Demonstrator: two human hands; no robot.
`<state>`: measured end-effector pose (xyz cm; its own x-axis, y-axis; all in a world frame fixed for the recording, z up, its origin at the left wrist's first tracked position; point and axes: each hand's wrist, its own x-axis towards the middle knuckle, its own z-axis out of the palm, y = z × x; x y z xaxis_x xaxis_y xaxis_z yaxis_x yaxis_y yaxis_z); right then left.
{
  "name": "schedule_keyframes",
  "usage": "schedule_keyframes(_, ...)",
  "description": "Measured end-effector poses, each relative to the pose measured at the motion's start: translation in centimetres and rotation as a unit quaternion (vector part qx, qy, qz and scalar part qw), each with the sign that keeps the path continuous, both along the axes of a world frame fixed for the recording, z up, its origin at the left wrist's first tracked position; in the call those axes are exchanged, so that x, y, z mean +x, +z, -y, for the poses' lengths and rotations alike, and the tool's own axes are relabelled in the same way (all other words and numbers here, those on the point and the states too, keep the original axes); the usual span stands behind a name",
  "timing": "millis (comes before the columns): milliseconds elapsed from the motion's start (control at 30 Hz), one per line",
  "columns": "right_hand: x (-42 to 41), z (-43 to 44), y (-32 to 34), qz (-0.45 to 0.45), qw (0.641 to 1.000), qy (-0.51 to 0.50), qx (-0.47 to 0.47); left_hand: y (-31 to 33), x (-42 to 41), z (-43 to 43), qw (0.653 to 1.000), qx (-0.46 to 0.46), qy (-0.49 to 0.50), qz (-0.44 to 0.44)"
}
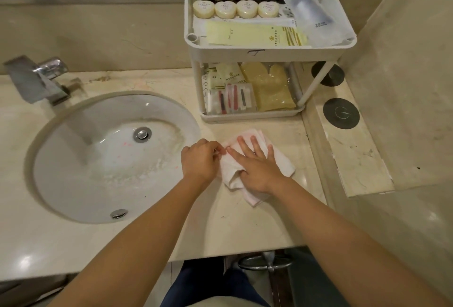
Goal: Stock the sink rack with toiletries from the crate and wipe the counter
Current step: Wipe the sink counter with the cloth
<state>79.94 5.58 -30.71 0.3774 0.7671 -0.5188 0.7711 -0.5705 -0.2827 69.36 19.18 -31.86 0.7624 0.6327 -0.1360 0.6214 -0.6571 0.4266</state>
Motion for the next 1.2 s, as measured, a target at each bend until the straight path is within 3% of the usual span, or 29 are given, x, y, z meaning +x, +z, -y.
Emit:
schedule_keyframes(567,-5.9,0.3,-0.7,0.031,0.993,0.113,0.007,-0.7,-8.7,2.9,0.995,0.016,0.101,0.006)
schedule_keyframes(900,-7.7,0.3,0.1,-0.060,0.986,0.147,-0.043,-0.5,-12.5,4.7,0.992,0.019,0.124,-0.004)
schedule_keyframes(1200,-10.8,1.4,-1.2,0.033,0.987,0.156,-0.015,-0.2,-14.9,5.5,0.993,0.019,0.116,0.002)
